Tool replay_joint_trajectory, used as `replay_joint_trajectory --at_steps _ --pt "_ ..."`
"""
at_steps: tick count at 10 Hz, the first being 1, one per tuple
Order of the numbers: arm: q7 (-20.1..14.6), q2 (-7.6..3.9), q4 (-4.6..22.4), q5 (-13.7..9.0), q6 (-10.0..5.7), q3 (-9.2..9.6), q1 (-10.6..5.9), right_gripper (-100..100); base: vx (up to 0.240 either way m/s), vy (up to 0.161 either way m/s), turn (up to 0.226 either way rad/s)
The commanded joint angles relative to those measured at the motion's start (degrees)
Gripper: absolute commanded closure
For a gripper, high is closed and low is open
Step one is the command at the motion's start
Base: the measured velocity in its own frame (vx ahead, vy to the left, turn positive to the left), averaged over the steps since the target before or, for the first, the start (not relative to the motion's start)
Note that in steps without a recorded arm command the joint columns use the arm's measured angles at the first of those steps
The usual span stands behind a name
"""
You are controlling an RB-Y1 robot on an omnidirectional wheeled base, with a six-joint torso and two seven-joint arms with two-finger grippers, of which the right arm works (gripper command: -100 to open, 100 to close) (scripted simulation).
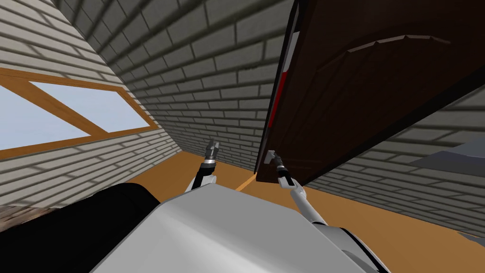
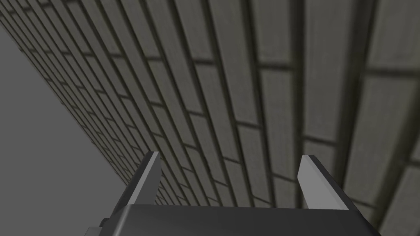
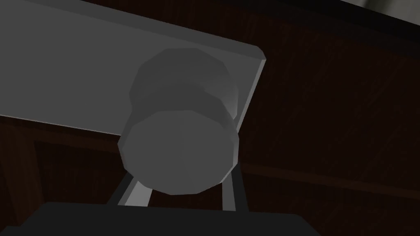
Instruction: Pull the door open
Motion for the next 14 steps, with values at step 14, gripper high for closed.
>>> replay_joint_trajectory --at_steps 14 --pt "-21.77 2.56 0.63 -17.88 2.72 -0.68 -2.13 100 -0.073 -0.056 0.131"
